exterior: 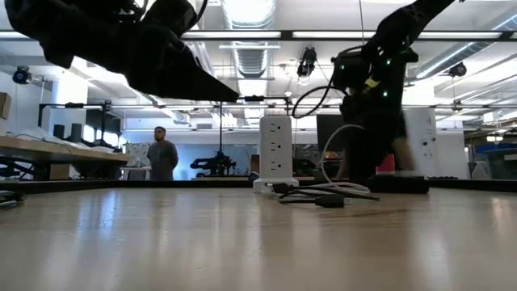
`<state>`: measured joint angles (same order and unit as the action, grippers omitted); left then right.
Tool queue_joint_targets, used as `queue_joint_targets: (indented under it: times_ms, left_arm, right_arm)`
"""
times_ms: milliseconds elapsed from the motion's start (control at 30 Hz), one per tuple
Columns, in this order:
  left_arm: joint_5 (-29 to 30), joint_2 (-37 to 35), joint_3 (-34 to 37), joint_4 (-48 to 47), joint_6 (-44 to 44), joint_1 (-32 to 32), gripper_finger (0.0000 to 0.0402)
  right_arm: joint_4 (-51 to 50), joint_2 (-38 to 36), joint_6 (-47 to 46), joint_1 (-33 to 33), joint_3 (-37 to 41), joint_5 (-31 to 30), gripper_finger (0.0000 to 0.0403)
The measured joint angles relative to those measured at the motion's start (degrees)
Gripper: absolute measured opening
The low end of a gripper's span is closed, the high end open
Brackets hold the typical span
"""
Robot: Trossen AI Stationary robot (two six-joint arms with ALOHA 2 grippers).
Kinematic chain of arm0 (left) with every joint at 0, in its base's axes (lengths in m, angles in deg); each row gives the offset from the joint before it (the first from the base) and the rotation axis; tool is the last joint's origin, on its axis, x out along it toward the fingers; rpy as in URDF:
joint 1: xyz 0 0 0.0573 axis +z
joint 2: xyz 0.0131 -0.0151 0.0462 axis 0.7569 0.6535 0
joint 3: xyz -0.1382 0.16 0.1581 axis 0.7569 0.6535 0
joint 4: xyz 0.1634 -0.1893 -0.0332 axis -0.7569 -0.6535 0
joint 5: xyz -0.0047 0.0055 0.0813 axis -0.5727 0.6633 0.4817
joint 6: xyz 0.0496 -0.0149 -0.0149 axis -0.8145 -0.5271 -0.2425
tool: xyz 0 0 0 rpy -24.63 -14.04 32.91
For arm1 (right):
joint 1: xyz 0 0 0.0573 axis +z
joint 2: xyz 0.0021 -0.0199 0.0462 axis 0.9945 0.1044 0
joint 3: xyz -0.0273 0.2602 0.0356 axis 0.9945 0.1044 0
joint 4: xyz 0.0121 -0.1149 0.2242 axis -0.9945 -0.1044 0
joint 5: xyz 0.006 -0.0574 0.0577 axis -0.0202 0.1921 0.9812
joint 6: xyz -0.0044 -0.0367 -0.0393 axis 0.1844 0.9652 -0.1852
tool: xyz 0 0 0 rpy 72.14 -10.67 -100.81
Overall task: Insert USB
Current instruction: Insert the orange charger adapter into the top black outlet extension, then adjust the light purple charger cable
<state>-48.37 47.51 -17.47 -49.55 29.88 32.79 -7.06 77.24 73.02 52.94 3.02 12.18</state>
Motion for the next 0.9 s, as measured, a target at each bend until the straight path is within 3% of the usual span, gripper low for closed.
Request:
queue_joint_targets:
  times_ms: [300, 533, 700, 900]
  left_arm:
    - [0.0, -3.5, -0.8, 0.0, -0.8, 0.0, 0.015]
    - [0.0, -4.4, -0.8, 0.0, -1.4, 0.0, 0.0162]
    - [-2.5, -4.2, -0.8, 0.0, -0.8, 0.0, 0.0164]
    - [-2.6, -4.1, -0.7, -1.0, 0.5, 0.0, 0.0152]
  right_arm:
    - [0.2, -8.9, 1.0, 0.1, 0.0, -0.2, 0.0324]
    - [1.8, -17.2, 1.2, 1.2, 0.5, -0.1, 0.0343]
    - [6.8, -20.3, 0.2, 5.7, 3.6, 3.1, 0.0344]
    - [19.4, -18.3, -3.4, 16.0, 10.1, 4.4, 0.0344]
